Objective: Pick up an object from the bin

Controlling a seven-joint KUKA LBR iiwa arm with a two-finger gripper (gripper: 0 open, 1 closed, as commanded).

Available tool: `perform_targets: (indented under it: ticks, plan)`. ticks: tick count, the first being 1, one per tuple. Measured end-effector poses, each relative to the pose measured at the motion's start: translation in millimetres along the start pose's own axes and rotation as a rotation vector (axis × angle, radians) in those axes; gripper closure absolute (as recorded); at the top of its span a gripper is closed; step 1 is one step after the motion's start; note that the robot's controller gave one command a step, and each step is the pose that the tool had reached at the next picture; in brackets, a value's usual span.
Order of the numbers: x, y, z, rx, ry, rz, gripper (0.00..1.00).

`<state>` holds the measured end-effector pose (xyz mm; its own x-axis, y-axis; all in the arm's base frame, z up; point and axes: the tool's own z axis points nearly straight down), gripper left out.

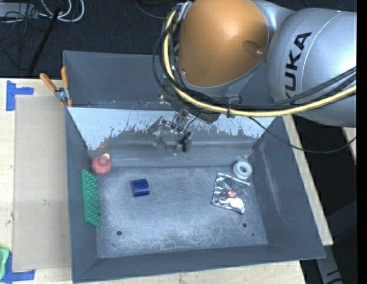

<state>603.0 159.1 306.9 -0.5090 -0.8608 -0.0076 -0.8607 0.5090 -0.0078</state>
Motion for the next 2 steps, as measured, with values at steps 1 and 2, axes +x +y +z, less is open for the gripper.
perform_targets:
  ticks: [1,2]
  plan:
    - [67.2,16.4,119.1,-0.016,0.015,0.036,1.0]
    - [36.0,22.0,128.9,-0.008,0.006,0.159,1.0]
